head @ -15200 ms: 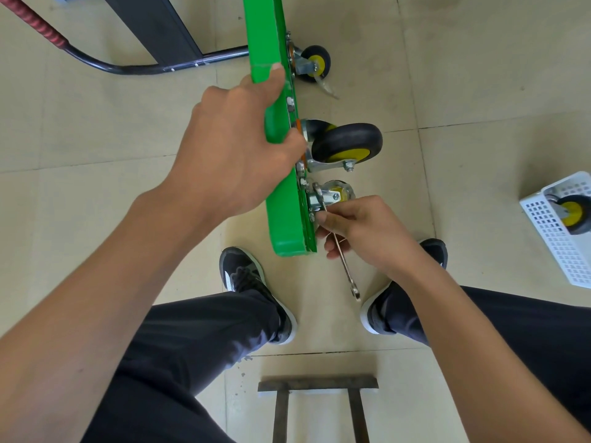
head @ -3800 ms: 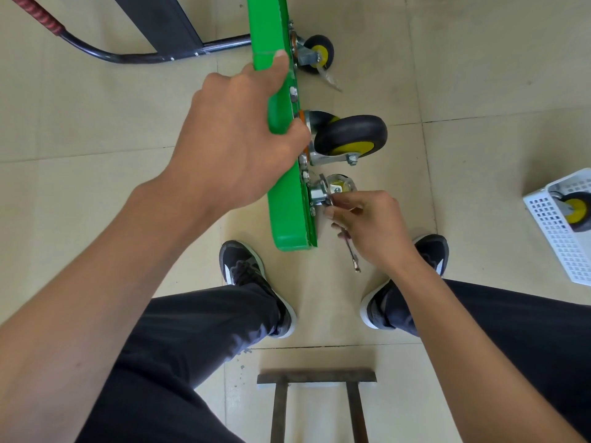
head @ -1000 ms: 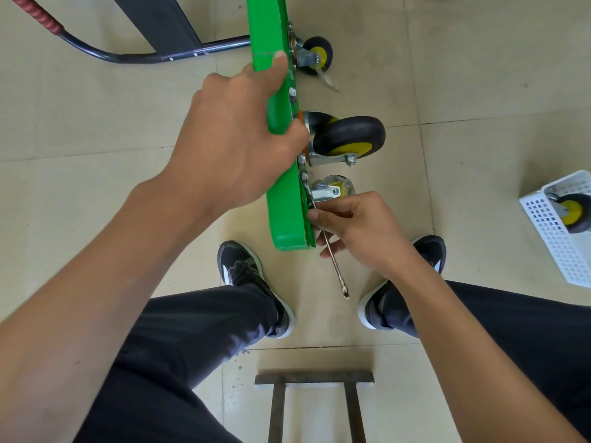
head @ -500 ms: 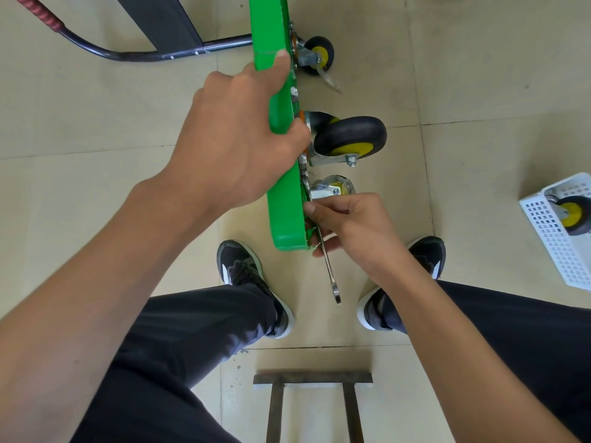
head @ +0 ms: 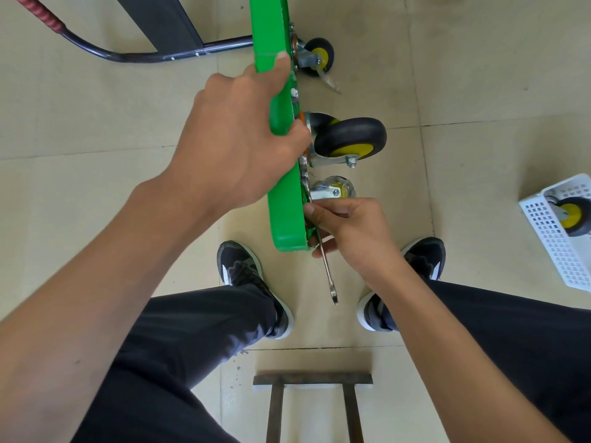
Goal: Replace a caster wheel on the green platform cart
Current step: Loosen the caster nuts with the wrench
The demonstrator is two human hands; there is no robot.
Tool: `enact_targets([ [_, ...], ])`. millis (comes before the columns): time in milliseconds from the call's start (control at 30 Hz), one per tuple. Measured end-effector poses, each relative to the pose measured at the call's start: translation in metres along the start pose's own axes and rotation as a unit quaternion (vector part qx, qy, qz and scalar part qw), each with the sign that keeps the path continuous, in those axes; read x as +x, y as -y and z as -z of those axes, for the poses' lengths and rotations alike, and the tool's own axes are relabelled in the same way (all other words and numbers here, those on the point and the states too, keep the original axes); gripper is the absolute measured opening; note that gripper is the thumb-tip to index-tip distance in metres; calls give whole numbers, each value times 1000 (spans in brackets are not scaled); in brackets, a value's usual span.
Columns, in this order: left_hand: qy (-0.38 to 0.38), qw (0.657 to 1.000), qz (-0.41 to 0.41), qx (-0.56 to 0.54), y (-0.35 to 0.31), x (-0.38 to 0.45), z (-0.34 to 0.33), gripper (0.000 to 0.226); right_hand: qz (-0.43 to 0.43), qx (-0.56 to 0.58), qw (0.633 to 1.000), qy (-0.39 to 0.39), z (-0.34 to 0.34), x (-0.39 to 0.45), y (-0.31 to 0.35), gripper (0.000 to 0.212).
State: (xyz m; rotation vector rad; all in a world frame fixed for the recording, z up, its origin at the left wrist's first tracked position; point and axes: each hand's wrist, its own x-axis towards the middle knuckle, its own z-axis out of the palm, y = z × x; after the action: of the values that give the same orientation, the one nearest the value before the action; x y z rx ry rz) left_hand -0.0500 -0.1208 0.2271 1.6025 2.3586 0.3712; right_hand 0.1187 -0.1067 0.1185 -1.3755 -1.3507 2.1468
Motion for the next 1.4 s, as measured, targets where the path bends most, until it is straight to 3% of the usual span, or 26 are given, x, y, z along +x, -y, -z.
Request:
enact_targets([
  [300, 1, 1000, 2, 1, 0, 0, 0, 70, -45, 116, 992, 14, 1, 0, 16, 34],
  [500, -3, 1000, 1, -2, 0, 0, 0, 68, -43, 81, 996, 3, -3, 5, 19, 31],
  [667, 0, 1000, 2, -8, -2, 0, 0, 70, 24, -106, 994, -29, 1, 9, 9, 14],
  [833, 0, 1000, 0, -9, 1, 0, -1, 72, 193, -319, 924, -90, 12, 28, -11, 14],
  [933, 1, 1000, 1, -13, 1, 0, -1, 71, 221, -333, 911, -100, 15, 33, -18, 14],
  [1033, 2, 1000, 0, -8, 1, 0, 0, 71, 182, -298, 932, -100, 14, 24, -20, 15],
  [1167, 3, 1000, 0, -13, 1, 0, 0, 70, 67, -171, 980, -80, 17, 14, -22, 13],
  [1400, 2, 1000, 3, -17, 1, -1, 0, 71, -6, -83, 997, -2, 16, 6, 1, 17],
])
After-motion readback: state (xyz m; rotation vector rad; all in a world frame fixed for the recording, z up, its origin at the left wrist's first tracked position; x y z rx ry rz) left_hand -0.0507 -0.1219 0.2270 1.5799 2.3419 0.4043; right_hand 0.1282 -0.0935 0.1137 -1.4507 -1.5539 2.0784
